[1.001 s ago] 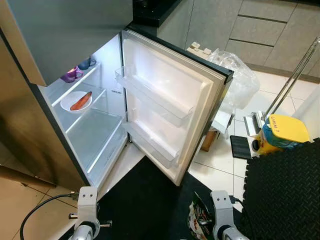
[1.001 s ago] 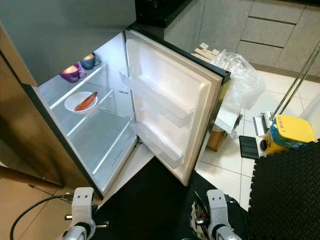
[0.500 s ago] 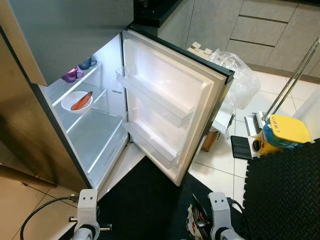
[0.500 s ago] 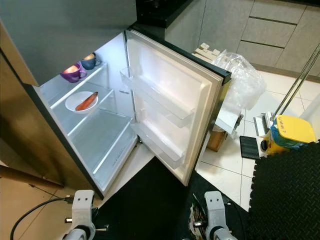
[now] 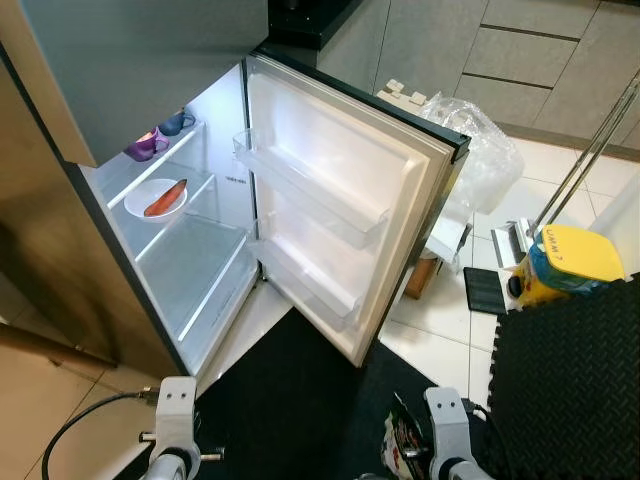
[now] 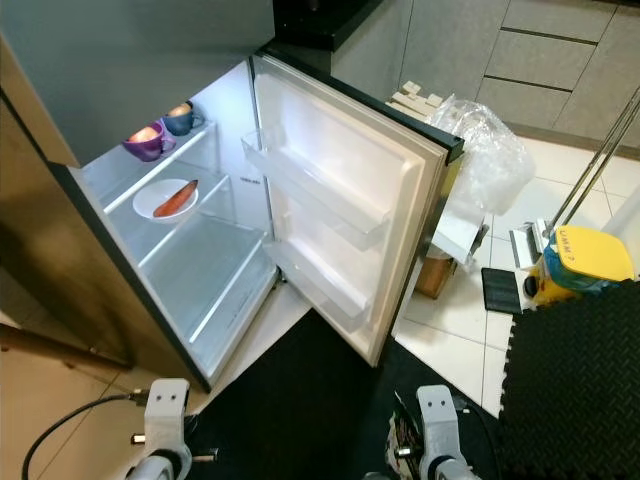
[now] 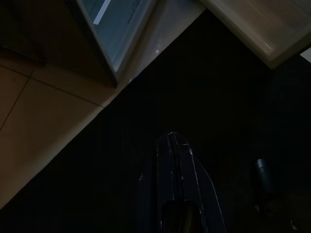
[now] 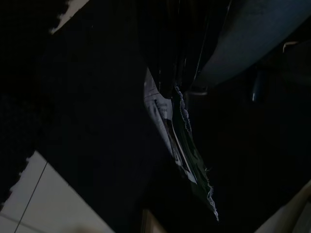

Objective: Restocking fridge

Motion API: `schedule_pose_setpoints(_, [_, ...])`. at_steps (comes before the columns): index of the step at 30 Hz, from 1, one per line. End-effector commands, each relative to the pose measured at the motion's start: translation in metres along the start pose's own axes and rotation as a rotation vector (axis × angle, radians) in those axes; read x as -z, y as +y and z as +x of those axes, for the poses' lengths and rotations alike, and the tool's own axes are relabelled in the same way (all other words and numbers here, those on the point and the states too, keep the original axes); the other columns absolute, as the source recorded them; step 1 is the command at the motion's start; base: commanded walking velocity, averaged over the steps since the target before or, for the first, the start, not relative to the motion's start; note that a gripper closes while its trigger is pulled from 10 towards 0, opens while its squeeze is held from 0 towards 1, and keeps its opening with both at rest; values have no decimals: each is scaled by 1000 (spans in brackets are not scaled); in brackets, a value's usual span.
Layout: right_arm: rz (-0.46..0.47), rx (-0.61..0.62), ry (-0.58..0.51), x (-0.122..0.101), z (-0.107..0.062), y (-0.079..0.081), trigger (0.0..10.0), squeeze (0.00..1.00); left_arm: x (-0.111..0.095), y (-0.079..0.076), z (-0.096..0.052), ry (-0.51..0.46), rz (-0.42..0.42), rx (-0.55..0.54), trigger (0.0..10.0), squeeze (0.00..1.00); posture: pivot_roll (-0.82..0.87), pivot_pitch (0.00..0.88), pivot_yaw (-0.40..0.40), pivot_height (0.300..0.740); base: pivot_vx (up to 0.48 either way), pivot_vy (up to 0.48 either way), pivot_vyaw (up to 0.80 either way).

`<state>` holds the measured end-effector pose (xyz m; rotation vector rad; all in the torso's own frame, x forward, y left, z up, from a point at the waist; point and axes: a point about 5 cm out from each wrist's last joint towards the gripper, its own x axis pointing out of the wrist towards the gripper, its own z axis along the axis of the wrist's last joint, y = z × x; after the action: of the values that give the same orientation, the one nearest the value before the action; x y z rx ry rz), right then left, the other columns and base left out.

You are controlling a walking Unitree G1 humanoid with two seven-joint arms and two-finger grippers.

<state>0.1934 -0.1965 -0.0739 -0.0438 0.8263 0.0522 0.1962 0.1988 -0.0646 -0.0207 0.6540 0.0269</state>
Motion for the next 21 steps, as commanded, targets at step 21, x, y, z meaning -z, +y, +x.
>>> schedule_pose_setpoints(21, [1,6,28,10,-2,5,10000,0,2,-6,0,9,7,26,10000,0,-74,99,-2,740,-358,0,0])
